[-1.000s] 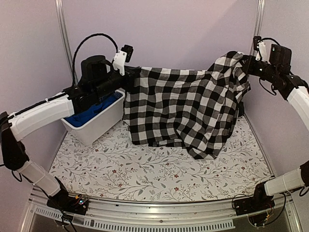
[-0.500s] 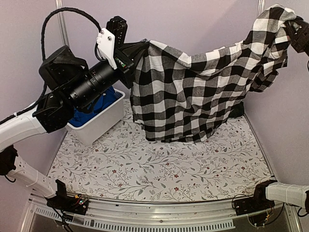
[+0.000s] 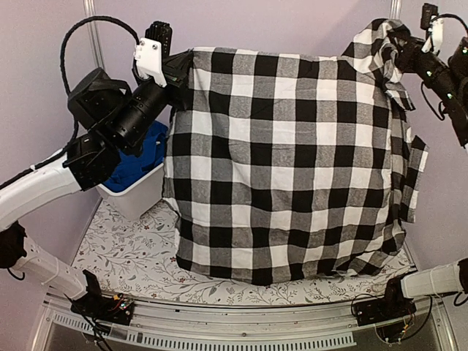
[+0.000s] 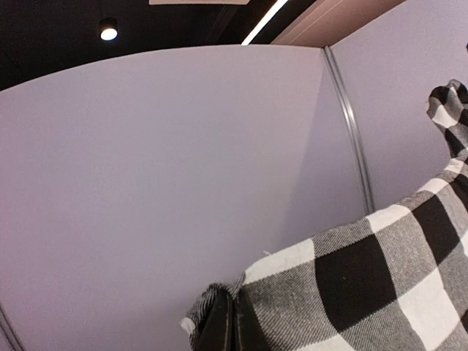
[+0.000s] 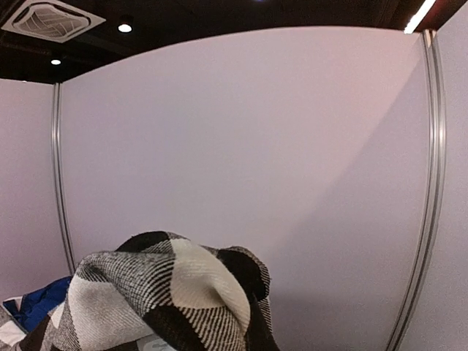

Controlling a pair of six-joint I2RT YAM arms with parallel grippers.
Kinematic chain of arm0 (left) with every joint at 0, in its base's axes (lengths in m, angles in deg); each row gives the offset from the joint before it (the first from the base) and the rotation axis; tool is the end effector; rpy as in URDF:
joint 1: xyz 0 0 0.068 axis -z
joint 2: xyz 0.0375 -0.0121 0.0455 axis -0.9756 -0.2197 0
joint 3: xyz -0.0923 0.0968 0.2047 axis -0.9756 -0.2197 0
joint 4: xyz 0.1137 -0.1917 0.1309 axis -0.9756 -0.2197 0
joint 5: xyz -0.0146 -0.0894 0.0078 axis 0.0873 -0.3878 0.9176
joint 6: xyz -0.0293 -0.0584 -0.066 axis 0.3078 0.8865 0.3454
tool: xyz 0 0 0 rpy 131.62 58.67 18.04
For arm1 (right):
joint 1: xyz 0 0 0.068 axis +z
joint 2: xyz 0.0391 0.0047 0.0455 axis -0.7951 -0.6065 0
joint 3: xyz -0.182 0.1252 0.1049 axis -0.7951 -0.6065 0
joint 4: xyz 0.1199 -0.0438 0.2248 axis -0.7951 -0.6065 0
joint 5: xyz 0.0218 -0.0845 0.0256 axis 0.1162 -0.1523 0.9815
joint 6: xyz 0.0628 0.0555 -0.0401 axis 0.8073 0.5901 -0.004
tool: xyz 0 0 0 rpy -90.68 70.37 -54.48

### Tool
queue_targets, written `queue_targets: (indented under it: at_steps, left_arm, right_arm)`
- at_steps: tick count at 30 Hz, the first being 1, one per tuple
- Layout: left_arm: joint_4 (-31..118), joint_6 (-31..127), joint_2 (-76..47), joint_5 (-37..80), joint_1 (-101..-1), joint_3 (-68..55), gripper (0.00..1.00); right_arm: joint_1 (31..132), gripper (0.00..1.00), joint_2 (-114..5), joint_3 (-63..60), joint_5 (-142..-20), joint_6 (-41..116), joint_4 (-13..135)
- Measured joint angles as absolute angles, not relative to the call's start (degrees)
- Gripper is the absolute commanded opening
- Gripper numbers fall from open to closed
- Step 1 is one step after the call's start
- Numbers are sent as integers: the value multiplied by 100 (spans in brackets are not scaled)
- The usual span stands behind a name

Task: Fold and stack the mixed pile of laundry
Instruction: Flatten out the crumpled shirt at the center of the board, then pick up the flattened shirt from the center of the board.

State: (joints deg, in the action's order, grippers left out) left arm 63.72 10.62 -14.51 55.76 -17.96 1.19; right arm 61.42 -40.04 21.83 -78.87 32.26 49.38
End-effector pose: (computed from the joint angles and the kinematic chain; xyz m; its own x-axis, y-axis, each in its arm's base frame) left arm 0.1997 -0.2647 0.4866 0.4588 -0.0030 -0.8886 0.4139 0.8856 0.2107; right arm 0.2409 0.0517 0.5626 0.3313 0.0787 -0.9402 -0.3193 0.9471 -0.0333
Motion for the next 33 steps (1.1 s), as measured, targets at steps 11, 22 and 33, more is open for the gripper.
queue_targets:
  at_steps: [11, 22, 33]
  left_arm:
    - [4549, 3621, -4290, 4981, -4629, 1538, 99]
    - [3725, 4290, -3917, 4597, -4622, 419, 100]
    - [3522, 4670, -4220, 3587, -4087, -838, 82]
  right_arm:
    - [6205, 99, -9576, 6200, -8132, 3016, 4103]
    - [6312, 98, -9049, 2790, -8178, 2981, 3495]
    - [6645, 84, -6568, -952, -6917, 3700, 4440]
